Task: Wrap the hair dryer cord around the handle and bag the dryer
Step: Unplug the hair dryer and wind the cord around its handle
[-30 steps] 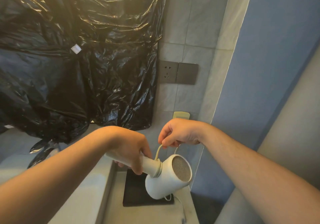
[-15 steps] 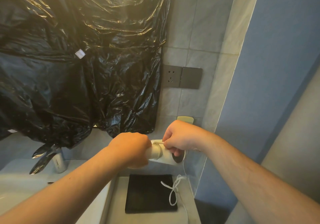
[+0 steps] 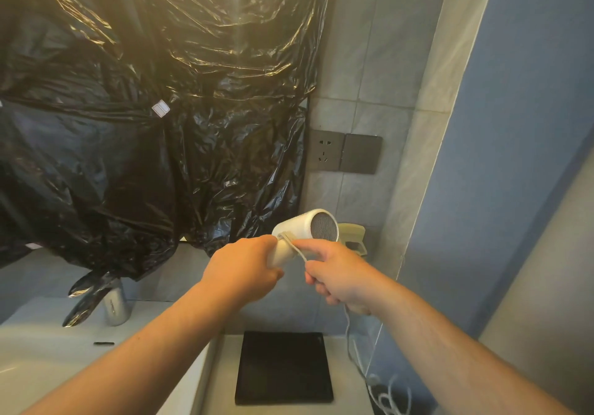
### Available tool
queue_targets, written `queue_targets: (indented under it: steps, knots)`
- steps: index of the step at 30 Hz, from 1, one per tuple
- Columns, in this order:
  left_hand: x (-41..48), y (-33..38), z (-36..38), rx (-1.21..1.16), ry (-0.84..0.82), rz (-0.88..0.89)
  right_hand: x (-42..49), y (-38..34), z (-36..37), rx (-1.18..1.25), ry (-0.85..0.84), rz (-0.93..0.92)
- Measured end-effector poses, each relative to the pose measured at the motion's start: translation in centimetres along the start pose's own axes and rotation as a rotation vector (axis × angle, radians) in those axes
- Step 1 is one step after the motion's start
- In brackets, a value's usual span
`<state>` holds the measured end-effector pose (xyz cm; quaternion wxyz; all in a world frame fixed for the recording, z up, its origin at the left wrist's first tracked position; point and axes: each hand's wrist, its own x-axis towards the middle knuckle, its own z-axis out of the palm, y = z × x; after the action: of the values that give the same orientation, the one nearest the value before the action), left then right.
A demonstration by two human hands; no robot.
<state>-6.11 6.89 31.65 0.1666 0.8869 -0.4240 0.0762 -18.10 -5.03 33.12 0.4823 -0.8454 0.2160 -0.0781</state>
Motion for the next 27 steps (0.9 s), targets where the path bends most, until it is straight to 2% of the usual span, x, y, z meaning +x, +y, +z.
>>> queue_targets:
  steps: [2, 6, 12, 18, 22, 27]
  knots:
    - [-0.2, 0.0, -0.2, -0.073, 0.007, 0.01, -0.3, 0.5, 0.6, 0.175, 0.045, -0.007]
    - [-0.6, 0.1, -0.2, -0.197, -0.015, 0.023, -0.5, 1.1, 1.4, 0.276, 0.163, -0.049]
    - [-0.7, 0.2, -0.4, -0.61, -0.026, 0.022, -0.8, 1.2, 1.1, 0.444, 0.277, -0.06]
    - [-1.7, 1.5, -1.9, -1.03, -0.103, -0.055, -0.8, 0.6, 0.1, 0.481, 0.294, -0.119]
    - [-2.5, 2.0, -2.7, -1.195, -0.129, -0.031, -0.9, -0.5, -0.5, 0.557, 0.27, -0.133]
    - [-3.5, 2.2, -2.4, -1.339, -0.207, 0.036, -1.3, -0.7, -0.8, 0.448, 0.217, -0.144]
